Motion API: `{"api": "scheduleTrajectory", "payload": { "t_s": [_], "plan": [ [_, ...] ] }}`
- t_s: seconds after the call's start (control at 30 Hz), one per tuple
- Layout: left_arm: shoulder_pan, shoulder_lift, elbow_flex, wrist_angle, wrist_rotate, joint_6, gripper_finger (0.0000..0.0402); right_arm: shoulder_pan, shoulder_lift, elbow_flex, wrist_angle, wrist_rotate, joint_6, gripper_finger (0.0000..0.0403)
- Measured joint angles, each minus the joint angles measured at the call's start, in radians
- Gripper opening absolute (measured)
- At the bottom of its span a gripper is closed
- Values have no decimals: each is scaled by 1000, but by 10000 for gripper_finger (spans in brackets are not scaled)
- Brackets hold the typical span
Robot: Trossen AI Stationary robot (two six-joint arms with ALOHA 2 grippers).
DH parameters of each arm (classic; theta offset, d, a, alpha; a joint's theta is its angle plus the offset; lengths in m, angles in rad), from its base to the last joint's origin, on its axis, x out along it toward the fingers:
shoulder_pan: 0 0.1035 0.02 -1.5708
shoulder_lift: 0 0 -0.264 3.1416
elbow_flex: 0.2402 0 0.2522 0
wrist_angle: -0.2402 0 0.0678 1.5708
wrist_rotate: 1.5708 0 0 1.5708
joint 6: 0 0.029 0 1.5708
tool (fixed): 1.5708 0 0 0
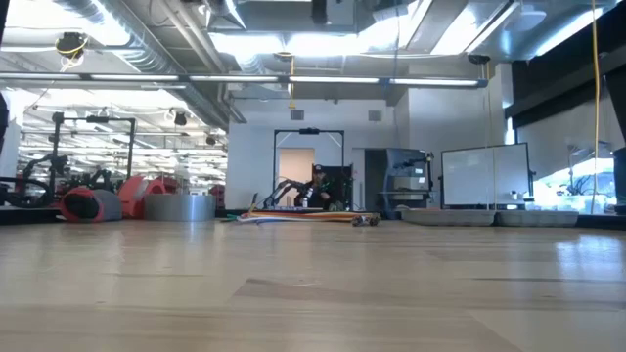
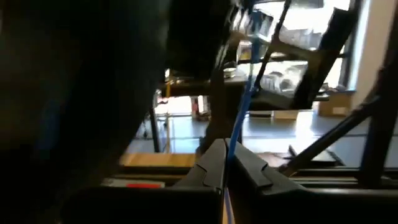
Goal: Coil cords
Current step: Coil the blue wire on the black spool
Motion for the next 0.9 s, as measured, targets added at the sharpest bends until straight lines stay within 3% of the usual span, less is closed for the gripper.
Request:
{"api": "scheduleTrajectory", "payload": {
  "t_s": [0.2, 0.37, 0.7, 0.9],
  "plan": [
    [-2, 6, 18, -6, -71, 0, 0, 0, 23, 1, 13, -19, -3, 2],
    [-3, 6, 18, -13, -73, 3, 0, 1, 13, 1, -43, -28, 9, 2],
    [-2, 2, 20, 47, -153, 23, 0, 1, 15, -1, -151, 72, 23, 2],
    [2, 2, 21, -3, -205, 27, 0, 4, 16, -3, -159, 45, 17, 2]
  ]
}}
